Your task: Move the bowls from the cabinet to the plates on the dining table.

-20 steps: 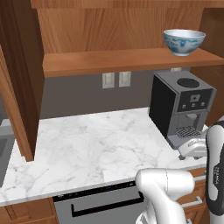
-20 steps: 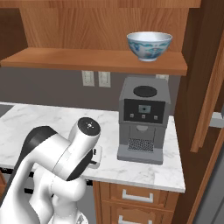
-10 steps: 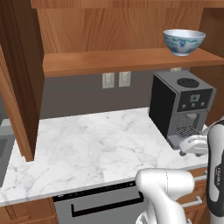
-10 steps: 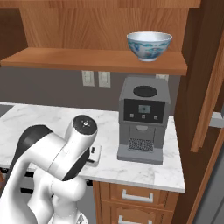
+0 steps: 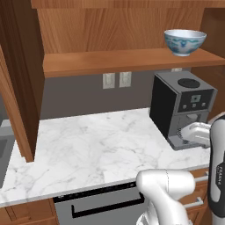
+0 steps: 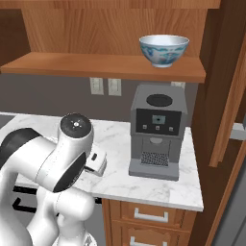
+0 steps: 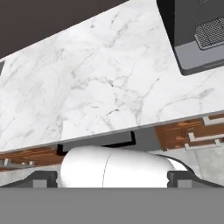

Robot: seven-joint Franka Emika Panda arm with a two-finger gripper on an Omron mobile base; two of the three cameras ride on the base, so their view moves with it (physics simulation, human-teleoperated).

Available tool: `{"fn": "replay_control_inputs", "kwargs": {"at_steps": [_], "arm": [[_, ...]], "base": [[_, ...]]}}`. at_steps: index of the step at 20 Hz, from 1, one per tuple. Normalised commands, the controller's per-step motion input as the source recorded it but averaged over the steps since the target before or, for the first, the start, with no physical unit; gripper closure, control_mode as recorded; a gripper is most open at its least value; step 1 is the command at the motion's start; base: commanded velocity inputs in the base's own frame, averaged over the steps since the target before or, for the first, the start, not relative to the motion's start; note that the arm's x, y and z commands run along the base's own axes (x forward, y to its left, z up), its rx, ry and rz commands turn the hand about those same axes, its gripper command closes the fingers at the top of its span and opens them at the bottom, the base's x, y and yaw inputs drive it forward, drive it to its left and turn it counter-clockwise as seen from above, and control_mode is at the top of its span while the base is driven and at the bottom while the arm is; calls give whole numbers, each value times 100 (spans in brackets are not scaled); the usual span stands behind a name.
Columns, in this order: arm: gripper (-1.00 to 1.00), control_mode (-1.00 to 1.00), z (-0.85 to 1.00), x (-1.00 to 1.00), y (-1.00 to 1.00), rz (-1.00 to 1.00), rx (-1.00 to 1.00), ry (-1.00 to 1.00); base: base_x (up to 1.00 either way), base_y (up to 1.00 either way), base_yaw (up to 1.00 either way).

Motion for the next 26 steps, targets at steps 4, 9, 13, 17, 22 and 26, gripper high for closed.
{"fn": "replay_control_inputs", "kwargs": {"at_steps": [4, 9, 13, 17, 22, 26], "arm": [[-100, -100, 39, 3, -13, -24, 0, 0], [-100, -100, 44, 3, -21, -23, 0, 0], [-100, -100, 46, 1, -19, -21, 1, -1], [-100, -100, 48, 2, -16, -21, 1, -2], [-100, -100, 48, 0, -18, -20, 2, -4], [-100, -100, 40, 0, -1, -20, 0, -12]], "base": [[0, 0, 0], [0, 0, 0], [0, 0, 0], [0, 0, 0], [0, 0, 0], [0, 0, 0]]}}
